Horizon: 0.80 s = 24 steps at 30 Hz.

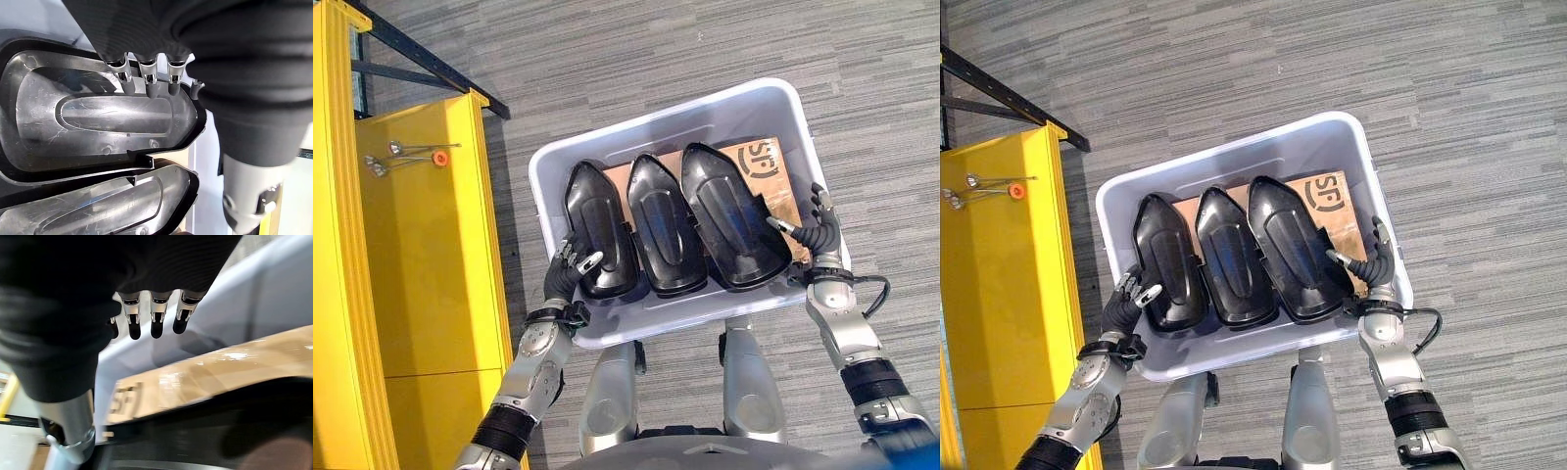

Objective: Move parts from the plastic box to the shelf.

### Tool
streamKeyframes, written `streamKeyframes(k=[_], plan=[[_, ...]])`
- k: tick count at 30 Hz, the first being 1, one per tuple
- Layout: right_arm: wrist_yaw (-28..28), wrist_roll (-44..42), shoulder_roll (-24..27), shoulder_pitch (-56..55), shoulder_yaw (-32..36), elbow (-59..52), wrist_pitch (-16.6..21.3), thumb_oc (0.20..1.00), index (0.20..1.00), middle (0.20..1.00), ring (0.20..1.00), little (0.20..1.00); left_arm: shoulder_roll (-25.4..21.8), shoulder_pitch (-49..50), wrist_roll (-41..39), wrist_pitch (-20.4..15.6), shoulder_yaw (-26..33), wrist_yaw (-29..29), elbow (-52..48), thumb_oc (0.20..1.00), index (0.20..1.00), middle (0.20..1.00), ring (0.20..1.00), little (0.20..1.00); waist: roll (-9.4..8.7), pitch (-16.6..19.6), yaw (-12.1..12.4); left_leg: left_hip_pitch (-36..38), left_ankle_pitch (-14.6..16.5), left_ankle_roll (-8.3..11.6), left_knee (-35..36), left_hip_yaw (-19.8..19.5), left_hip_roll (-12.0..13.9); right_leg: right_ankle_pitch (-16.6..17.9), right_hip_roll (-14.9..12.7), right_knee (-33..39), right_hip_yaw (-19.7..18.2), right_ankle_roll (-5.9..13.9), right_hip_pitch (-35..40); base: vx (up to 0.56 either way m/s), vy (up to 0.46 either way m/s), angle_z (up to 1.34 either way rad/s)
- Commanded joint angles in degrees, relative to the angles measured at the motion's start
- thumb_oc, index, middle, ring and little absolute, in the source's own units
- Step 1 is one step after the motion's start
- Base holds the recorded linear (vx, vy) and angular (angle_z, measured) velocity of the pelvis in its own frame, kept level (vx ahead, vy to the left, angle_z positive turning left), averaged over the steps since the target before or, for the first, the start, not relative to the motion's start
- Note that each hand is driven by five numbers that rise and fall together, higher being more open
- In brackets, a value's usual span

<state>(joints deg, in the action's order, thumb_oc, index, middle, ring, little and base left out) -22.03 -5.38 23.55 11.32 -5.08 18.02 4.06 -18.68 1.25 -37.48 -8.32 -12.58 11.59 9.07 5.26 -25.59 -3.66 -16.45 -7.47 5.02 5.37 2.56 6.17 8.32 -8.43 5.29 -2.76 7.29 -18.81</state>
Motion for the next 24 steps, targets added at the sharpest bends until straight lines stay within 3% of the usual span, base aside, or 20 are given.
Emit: streamKeyframes(k=[1, 16, 24], plan=[[0.85, -0.80, 0.51, 0.24, -0.77, -0.67, 1.35, 1.000, 1.000, 1.000, 1.000, 1.000, -2.95, 1.84, 1.52, -3.20, 2.26, -0.10, -2.09, 1.000, 1.000, 1.000, 1.000, 1.000, -2.62, 1.42, 1.27, 4.03, 2.71, 1.86, -1.23, -1.07, 2.78, -1.50, -5.15, -5.49, 2.39, 2.45, -2.29, 0.00, 0.000, 0.00], [-1.02, 6.18, 2.59, 7.34, -5.57, 18.99, -3.38, 1.000, 1.000, 1.000, 1.000, 1.000, -4.36, 2.04, 0.48, -4.10, 1.51, -0.79, -3.47, 1.000, 1.000, 1.000, 1.000, 1.000, -2.08, 0.14, 2.60, 1.51, 3.08, 1.46, -3.09, -1.90, 2.20, -1.42, -5.53, -6.39, 2.61, 2.30, -3.72, 0.00, 0.000, 0.00], [-2.96, 17.82, 3.54, 17.47, -13.91, 27.92, -8.16, 1.000, 1.000, 1.000, 1.000, 1.000, -4.64, -0.60, 0.35, -4.65, -0.74, 0.01, -3.81, 1.000, 1.000, 1.000, 1.000, 1.000, -2.09, -2.51, 3.62, -4.04, 5.19, 0.51, -9.58, -3.02, 1.27, -1.37, -5.95, -8.39, 2.79, 2.14, -6.16, -0.02, 0.004, 0.04]])
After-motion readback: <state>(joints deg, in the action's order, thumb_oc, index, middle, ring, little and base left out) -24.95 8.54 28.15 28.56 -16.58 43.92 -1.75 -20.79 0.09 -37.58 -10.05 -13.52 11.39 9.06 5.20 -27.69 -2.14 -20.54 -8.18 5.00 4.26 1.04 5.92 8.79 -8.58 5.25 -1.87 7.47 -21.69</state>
